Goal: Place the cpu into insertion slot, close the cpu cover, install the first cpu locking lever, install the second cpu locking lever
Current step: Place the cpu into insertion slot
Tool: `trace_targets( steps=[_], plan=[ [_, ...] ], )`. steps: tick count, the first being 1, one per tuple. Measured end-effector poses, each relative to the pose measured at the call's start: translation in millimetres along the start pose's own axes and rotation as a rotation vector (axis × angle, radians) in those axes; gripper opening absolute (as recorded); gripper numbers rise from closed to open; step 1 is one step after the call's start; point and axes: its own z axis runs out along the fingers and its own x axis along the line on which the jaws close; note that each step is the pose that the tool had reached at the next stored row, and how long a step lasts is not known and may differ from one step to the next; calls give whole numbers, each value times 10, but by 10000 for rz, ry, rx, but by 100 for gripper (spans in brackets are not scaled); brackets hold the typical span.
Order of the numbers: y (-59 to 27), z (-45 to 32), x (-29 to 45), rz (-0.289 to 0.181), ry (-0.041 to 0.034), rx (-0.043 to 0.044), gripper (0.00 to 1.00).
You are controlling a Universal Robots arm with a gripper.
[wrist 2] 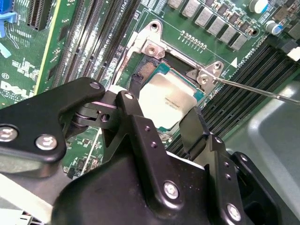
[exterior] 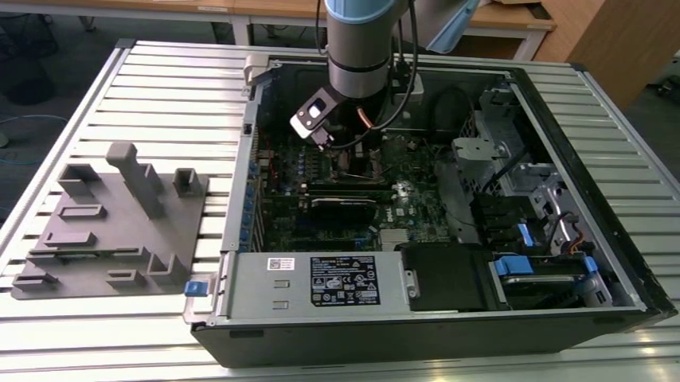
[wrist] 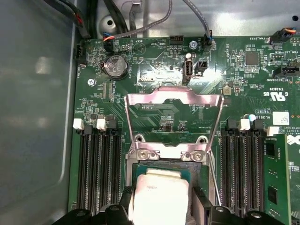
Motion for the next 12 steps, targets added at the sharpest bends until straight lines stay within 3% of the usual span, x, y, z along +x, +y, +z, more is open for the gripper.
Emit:
trace_targets(
  steps=[12],
  plan=[
    [0, 0, 2, -2, -7, -1, 60]
  ],
)
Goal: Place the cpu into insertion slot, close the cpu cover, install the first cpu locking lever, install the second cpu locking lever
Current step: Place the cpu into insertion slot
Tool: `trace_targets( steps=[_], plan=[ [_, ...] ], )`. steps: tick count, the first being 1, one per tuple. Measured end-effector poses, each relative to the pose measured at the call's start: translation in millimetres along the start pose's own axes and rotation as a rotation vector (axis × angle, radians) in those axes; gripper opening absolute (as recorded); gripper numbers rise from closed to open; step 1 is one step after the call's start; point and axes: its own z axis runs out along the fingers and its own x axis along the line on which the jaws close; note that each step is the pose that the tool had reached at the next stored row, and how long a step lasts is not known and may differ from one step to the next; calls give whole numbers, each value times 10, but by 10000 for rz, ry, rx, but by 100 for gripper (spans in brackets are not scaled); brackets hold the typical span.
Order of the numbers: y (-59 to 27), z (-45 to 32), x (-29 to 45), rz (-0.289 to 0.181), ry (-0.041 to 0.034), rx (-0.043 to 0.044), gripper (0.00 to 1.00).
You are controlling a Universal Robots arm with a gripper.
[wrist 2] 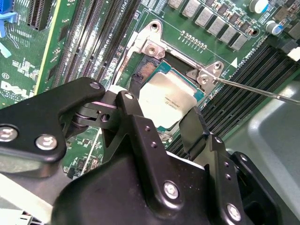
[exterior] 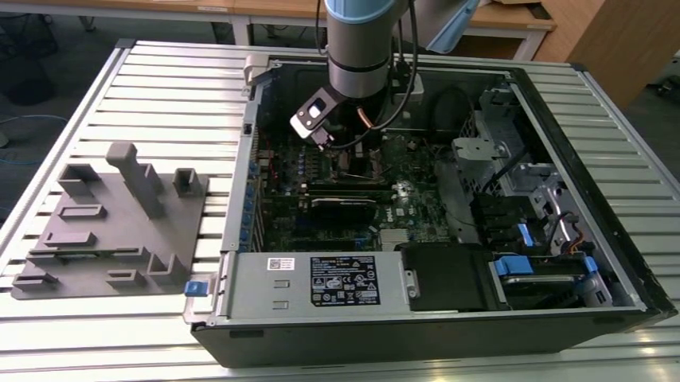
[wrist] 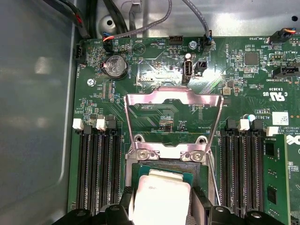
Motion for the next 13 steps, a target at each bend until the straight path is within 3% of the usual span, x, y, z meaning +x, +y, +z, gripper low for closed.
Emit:
trace_targets(
  steps=[3, 13],
  plan=[
    [0, 0, 0, 0, 1, 1, 55],
    [2, -24, 2, 0, 4, -1, 55]
  ],
)
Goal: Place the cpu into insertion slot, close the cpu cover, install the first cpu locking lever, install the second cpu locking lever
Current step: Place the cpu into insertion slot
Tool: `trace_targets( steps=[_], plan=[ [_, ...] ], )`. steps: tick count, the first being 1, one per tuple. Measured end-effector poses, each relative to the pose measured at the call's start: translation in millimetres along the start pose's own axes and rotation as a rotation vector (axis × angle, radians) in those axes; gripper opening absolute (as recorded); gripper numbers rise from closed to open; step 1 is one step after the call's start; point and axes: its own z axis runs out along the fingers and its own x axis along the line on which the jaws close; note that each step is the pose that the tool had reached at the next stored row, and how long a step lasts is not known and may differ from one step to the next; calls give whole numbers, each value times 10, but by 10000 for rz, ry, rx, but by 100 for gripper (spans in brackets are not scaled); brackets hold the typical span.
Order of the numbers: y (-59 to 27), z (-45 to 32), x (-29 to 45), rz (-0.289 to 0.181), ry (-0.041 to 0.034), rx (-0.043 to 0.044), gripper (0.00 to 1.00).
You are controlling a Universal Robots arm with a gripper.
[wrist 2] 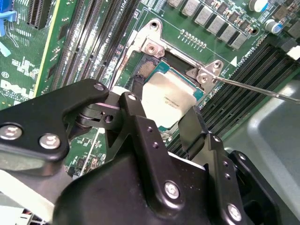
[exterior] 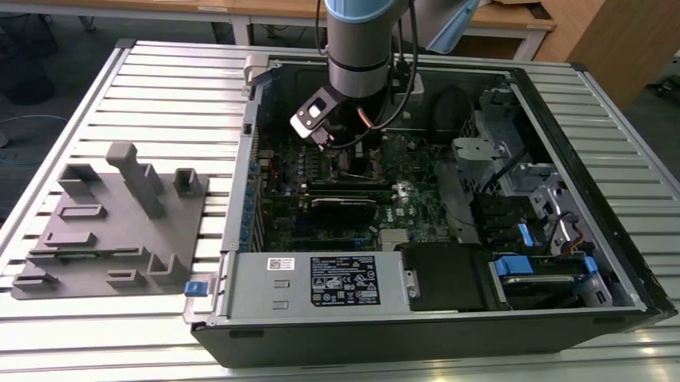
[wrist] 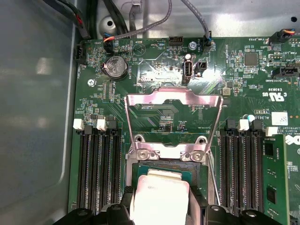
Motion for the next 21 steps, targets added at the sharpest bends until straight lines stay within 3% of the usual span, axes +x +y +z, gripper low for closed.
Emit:
trace_targets(
  steps=[3, 13, 18, 21],
  plan=[
    [3, -35, 2, 0, -1, 1, 55],
    [4, -40, 3, 39, -5, -2, 55],
    [3, -32, 2, 723, -68, -47, 55],
    [3, -30, 2, 890, -84, -57, 55]
  ],
)
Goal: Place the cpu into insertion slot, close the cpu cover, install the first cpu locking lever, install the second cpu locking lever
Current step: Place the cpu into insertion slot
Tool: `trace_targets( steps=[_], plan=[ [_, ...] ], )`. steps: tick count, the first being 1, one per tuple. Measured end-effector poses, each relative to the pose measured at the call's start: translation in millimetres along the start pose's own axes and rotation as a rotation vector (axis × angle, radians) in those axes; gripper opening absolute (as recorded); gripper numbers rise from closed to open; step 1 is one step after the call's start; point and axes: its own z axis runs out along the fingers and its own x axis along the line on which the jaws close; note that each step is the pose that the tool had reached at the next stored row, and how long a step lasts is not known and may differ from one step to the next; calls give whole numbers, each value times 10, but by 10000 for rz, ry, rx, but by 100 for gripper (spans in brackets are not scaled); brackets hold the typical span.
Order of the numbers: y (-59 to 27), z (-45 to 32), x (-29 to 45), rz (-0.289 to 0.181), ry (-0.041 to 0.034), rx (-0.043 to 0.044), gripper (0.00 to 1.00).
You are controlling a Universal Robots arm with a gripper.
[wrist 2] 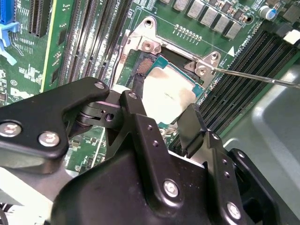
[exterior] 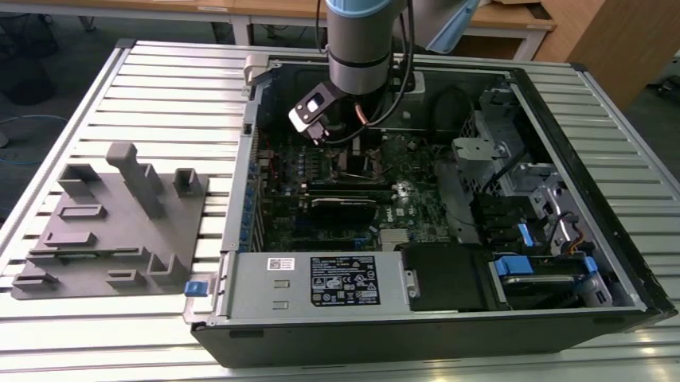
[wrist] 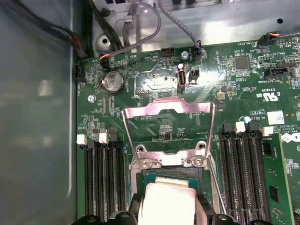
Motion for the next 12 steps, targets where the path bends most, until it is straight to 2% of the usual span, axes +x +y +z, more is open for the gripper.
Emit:
trace_targets(
  steps=[4, 8, 12],
  plan=[
    [-1, 2, 0, 6, 17, -1, 55],
    [-2, 19, -1, 36, 192, 14, 55],
    [-3, 31, -2, 54, 225, 17, 55]
  ],
)
